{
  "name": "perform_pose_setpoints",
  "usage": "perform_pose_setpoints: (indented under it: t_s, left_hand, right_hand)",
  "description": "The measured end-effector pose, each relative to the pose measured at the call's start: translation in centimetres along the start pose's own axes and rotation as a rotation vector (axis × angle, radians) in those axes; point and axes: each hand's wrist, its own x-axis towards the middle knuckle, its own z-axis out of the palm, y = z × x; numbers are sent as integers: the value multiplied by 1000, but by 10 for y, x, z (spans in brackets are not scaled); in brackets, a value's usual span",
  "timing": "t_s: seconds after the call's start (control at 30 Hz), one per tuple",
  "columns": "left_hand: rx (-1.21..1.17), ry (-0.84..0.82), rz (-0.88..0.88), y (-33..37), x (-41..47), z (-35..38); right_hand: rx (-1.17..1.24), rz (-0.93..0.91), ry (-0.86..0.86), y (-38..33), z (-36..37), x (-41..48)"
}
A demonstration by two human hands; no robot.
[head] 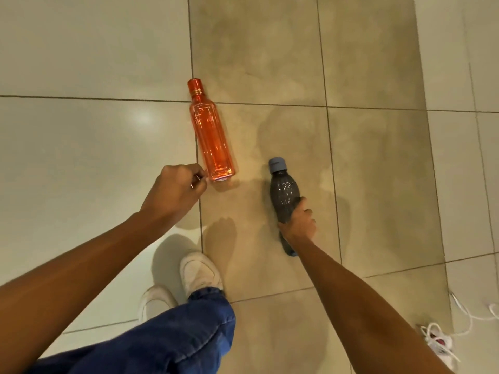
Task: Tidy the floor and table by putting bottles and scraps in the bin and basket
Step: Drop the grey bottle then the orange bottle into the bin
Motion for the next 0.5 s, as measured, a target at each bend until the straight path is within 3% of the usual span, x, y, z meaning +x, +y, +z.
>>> perform_pose_setpoints:
  t_s: [0.2, 0.37, 0.5]
  left_hand:
    - [-236, 24, -147, 45, -48, -67]
    - [-531, -7, -247, 102, -91, -148]
    - [-594, 170, -193, 147, -121, -223]
  right_hand:
    - [260, -246, 86, -50, -86, -111]
    - [340, -534, 124, -97, -185, -216]
    - [280, -727, 114, -136, -259, -283]
